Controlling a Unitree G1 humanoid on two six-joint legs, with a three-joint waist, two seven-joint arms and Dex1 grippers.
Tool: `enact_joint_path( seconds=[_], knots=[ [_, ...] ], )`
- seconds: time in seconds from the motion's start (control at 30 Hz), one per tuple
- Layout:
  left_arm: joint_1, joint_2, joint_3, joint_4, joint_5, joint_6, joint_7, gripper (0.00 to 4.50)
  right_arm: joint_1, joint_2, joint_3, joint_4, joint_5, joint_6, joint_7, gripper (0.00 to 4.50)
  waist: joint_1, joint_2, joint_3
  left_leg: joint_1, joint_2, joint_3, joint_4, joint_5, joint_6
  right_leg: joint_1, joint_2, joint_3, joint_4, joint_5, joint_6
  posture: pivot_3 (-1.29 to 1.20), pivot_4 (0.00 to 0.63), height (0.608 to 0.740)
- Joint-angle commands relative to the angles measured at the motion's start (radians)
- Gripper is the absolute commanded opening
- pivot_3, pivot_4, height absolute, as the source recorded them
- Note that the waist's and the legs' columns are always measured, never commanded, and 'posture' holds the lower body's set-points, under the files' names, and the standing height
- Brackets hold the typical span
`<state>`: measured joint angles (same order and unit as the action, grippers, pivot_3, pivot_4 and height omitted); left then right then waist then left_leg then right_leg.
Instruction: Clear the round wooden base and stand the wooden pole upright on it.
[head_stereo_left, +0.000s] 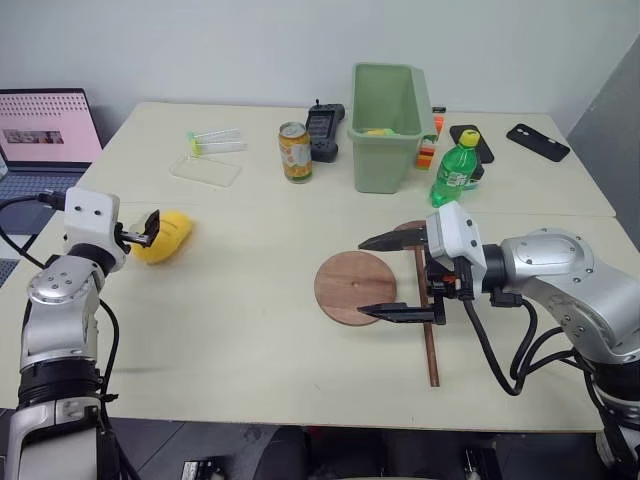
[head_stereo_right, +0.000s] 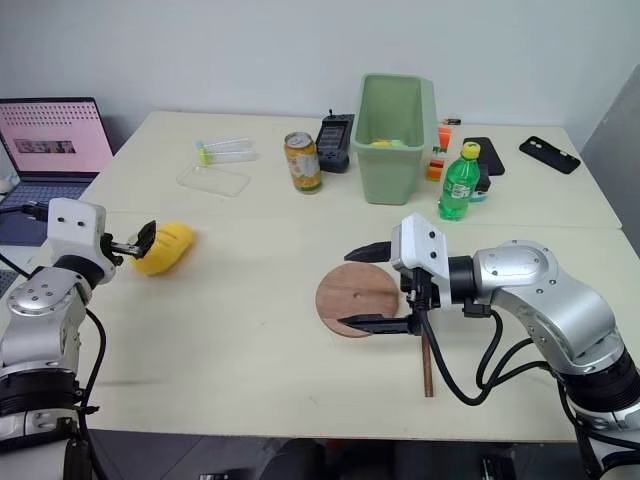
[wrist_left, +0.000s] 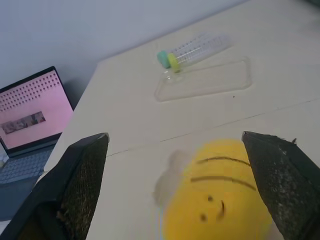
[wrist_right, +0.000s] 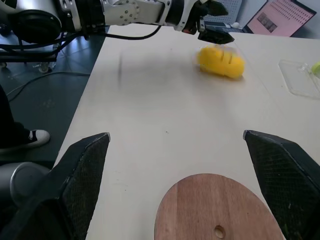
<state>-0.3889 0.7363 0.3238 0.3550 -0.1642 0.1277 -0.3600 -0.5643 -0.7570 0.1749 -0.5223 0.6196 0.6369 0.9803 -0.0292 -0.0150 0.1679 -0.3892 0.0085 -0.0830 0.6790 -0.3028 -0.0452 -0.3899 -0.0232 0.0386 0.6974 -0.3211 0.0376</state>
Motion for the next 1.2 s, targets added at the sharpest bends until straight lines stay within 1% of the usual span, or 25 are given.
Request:
enact_joint_path(
  seconds=[0.03, 0.1, 0.17, 0.23, 0.3, 0.37, 0.43, 0.53, 0.6, 0.67, 0.73, 0.77, 0.9, 1.03, 1.1, 1.17, 1.2],
  knots=[
    [0.009, -0.009, 0.058, -0.129, -0.087, 0.010, -0.045, 4.42, 0.006, -0.002, -0.054, -0.007, 0.003, -0.025, 0.005, 4.50, 0.001, 0.000, 0.000, 0.000, 0.000, 0.000, 0.000, 0.000, 0.000, 0.000, 0.000, 0.000, 0.000, 0.000, 0.000, 0.00, 0.150, 0.740],
    [0.036, 0.001, 0.014, -0.271, -0.192, 0.085, -0.196, 4.42, 0.033, -0.016, -0.100, -0.014, 0.019, -0.003, -0.017, 4.50, 0.003, 0.000, 0.000, 0.000, 0.000, 0.000, 0.000, 0.000, 0.000, 0.000, 0.000, 0.000, 0.000, 0.000, 0.000, 0.00, 0.150, 0.740],
    [0.053, 0.026, -0.046, -0.390, -0.246, 0.157, -0.306, 4.42, 0.071, -0.021, -0.165, -0.029, 0.049, 0.045, -0.071, 4.50, 0.009, 0.000, 0.000, -0.002, -0.001, -0.002, 0.000, 0.000, -0.001, 0.000, -0.001, 0.000, -0.001, 0.000, 0.000, 0.00, 0.150, 0.740],
    [0.067, 0.055, -0.115, -0.493, -0.282, 0.221, -0.400, 4.42, 0.114, -0.025, -0.234, -0.054, 0.078, 0.113, -0.144, 4.50, 0.011, -0.001, 0.000, -0.002, -0.001, -0.001, 0.000, 0.000, -0.001, 0.000, -0.001, 0.001, -0.001, 0.000, 0.000, 0.00, 0.150, 0.740],
    [0.076, 0.074, -0.160, -0.561, -0.304, 0.267, -0.455, 4.42, 0.145, -0.033, -0.279, -0.076, 0.103, 0.169, -0.196, 4.50, 0.007, 0.000, 0.000, -0.002, -0.001, -0.001, 0.000, 0.000, 0.000, 0.001, -0.001, 0.002, -0.002, 0.000, 0.000, 0.00, 0.150, 0.740],
    [0.079, 0.095, -0.242, -0.636, -0.344, 0.321, -0.556, 4.42, 0.177, -0.025, -0.324, -0.117, 0.133, 0.280, -0.306, 4.50, 0.003, 0.000, 0.000, -0.001, -0.001, 0.000, 0.000, 0.000, 0.000, 0.001, 0.000, 0.002, -0.001, 0.000, 0.000, 0.00, 0.150, 0.740],
    [0.067, 0.106, -0.316, -0.675, -0.355, 0.334, -0.644, 4.42, 0.178, -0.007, -0.341, -0.142, 0.154, 0.426, -0.433, 4.50, -0.003, 0.000, 0.000, -0.001, 0.000, 0.000, 0.000, 0.000, 0.000, 0.001, 0.001, 0.002, 0.000, 0.000, 0.000, 0.00, 0.150, 0.740],
    [0.024, 0.091, -0.385, -0.674, -0.336, 0.323, -0.701, 4.42, 0.137, 0.057, -0.353, -0.144, 0.170, 0.592, -0.585, 4.50, -0.006, 0.000, 0.000, 0.001, 0.001, 0.002, -0.001, 0.000, 0.000, 0.001, 0.003, 0.002, 0.001, 0.000, 0.000, 0.00, 0.150, 0.740],
    [-0.011, 0.072, -0.438, -0.649, -0.295, 0.278, -0.734, 4.42, 0.074, 0.103, -0.317, -0.120, 0.099, 0.745, -0.711, 4.50, -0.006, 0.001, 0.000, 0.002, 0.002, 0.002, -0.001, 0.000, 0.000, 0.001, 0.004, 0.002, 0.001, 0.000, 0.000, 0.00, 0.150, 0.740],
    [-0.036, 0.050, -0.472, -0.621, -0.260, 0.238, -0.753, 4.42, 0.016, 0.143, -0.292, -0.087, 0.058, 0.854, -0.776, 4.50, -0.004, 0.001, 0.000, 0.003, 0.001, 0.003, -0.002, 0.000, 0.000, 0.001, 0.006, 0.003, 0.002, 0.000, 0.000, 0.00, 0.150, 0.740],
    [-0.056, 0.029, -0.495, -0.600, -0.234, 0.211, -0.761, 4.42, -0.029, 0.207, -0.319, -0.044, 0.056, 0.946, -0.794, 4.50, -0.004, 0.001, 0.000, 0.003, 0.000, 0.004, -0.002, 0.000, 0.000, 0.001, 0.006, 0.003, 0.001, 0.000, 0.000, 0.00, 0.150, 0.740],
    [-0.066, 0.013, -0.509, -0.585, -0.216, 0.186, -0.766, 4.42, -0.053, 0.236, -0.322, 0.012, 0.042, 0.968, -0.828, 4.50, -0.003, 0.001, 0.000, 0.003, 0.000, 0.004, -0.002, 0.000, 0.000, 0.001, 0.006, 0.003, 0.001, 0.000, 0.000, 0.00, 0.150, 0.740],
    [-0.080, -0.027, -0.540, -0.550, -0.169, 0.126, -0.781, 4.42, -0.109, 0.272, -0.319, 0.181, 0.063, 0.978, -0.915, 4.50, -0.001, 0.001, 0.000, 0.002, -0.001, 0.004, -0.002, 0.000, 0.000, 0.001, 0.005, 0.003, 0.000, 0.000, 0.000, 0.00, 0.150, 0.740],
    [-0.061, -0.059, -0.564, -0.533, -0.131, 0.063, -0.789, 4.42, -0.184, 0.250, -0.274, 0.381, 0.151, 0.978, -0.941, 4.50, -0.004, 0.001, 0.000, 0.001, -0.001, 0.004, -0.002, 0.000, 0.000, 0.000, 0.005, 0.003, 0.000, 0.000, 0.000, 0.00, 0.150, 0.740],
    [-0.056, -0.078, -0.573, -0.522, -0.123, 0.038, -0.795, 4.42, -0.253, 0.234, -0.227, 0.526, 0.170, 0.978, -0.935, 4.50, -0.004, 0.002, 0.001, 0.002, -0.001, 0.005, -0.002, 0.000, 0.000, 0.000, 0.005, 0.003, 0.000, 0.000, 0.000, 0.00, 0.150, 0.740],
    [-0.054, -0.093, -0.580, -0.514, -0.123, 0.021, -0.807, 4.50, -0.317, 0.223, -0.185, 0.651, 0.193, 0.978, -0.933, 4.13, -0.006, 0.002, 0.001, 0.001, -0.001, 0.005, -0.002, 0.000, 0.001, 0.000, 0.005, 0.003, 0.000, 0.000, 0.000, 0.00, 0.150, 0.740],
    [-0.054, -0.100, -0.581, -0.511, -0.123, 0.017, -0.809, 4.50, -0.340, 0.218, -0.168, 0.692, 0.200, 0.978, -0.932, 4.11, -0.006, 0.002, 0.001, 0.001, -0.001, 0.005, -0.001, 0.000, 0.001, 0.000, 0.005, 0.003, 0.001, 0.000, 0.000, 0.00, 0.150, 0.740]
  ],
)
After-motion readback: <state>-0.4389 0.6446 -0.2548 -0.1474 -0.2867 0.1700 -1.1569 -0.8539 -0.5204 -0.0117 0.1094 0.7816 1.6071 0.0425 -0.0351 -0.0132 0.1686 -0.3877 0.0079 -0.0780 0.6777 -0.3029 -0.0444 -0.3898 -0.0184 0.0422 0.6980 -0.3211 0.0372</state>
